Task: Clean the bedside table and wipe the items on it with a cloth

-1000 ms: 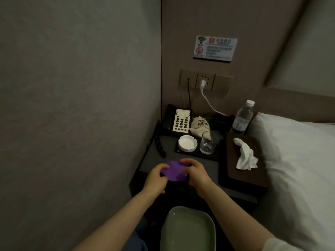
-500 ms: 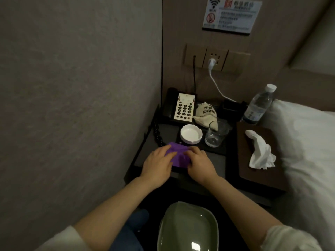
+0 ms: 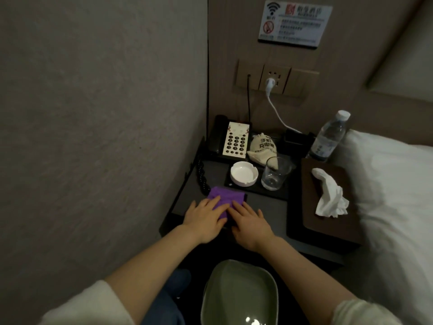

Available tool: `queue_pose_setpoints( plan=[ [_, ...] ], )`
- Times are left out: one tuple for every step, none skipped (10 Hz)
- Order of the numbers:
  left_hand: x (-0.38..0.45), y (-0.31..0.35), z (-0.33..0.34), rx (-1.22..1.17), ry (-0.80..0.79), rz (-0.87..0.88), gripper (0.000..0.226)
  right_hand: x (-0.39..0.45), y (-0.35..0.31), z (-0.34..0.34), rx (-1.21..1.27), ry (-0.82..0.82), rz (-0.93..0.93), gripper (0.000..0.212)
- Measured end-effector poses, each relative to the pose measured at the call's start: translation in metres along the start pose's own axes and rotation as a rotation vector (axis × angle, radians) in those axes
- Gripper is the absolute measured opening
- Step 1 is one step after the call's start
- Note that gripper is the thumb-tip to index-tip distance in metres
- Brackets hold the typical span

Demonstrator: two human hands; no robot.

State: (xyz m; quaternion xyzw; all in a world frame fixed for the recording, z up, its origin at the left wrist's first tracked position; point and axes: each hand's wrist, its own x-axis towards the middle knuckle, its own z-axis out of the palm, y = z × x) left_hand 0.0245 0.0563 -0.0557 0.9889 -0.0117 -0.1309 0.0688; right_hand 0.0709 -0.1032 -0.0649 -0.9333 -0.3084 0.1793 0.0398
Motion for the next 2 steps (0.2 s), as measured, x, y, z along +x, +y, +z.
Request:
queue_pose_setpoints(
  plan=[
    [0.0,0.004,-0.022,-0.01,-0.11,-0.008,0.055,-0.01,0.001,-0.013,0.007,-0.104,0.027,0.064],
    [-0.011,0.011,-0.045,-0.005,-0.091,-0.004,0.056,-0.028,0.004,-0.034,0.011,-0.142,0.006,0.062]
  ],
)
